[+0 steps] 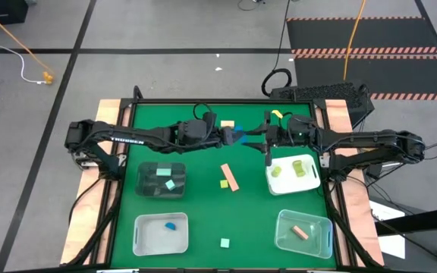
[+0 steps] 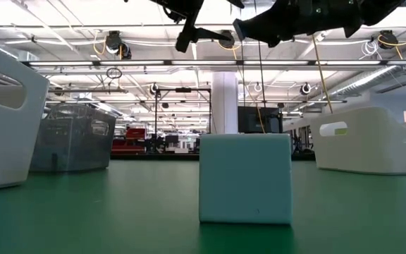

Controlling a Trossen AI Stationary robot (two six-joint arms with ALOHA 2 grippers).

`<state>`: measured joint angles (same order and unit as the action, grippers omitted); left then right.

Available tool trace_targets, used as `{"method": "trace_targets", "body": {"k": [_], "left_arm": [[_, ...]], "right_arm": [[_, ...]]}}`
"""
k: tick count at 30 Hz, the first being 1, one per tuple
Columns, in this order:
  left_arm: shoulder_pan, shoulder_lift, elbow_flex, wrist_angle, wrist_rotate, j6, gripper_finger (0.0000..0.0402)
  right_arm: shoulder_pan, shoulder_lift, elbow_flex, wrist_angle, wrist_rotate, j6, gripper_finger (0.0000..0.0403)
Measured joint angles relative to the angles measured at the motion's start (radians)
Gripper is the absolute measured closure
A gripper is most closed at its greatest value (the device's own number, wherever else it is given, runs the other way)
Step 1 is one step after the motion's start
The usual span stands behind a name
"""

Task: Sort & place blocks by color
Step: Put the right blue block into the gray bin

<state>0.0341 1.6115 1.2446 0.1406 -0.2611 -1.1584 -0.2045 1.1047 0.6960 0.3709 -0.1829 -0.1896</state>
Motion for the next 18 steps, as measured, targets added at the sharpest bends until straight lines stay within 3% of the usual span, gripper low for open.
{"method": "trace_targets", "body": {"k": [7, 18], "left_arm": [[-0.009, 0.046, 0.0, 0.003, 0.05, -0.058, 0.0124], [-0.027, 0.077, -0.001, 0.005, 0.109, -0.069, 0.0175]], "right_arm": [[0.055, 0.084, 0.0, 0.079, 0.004, -0.033, 0.0287], [0.077, 0.117, -0.002, 0.059, 0.042, -0.029, 0.0287]]}}
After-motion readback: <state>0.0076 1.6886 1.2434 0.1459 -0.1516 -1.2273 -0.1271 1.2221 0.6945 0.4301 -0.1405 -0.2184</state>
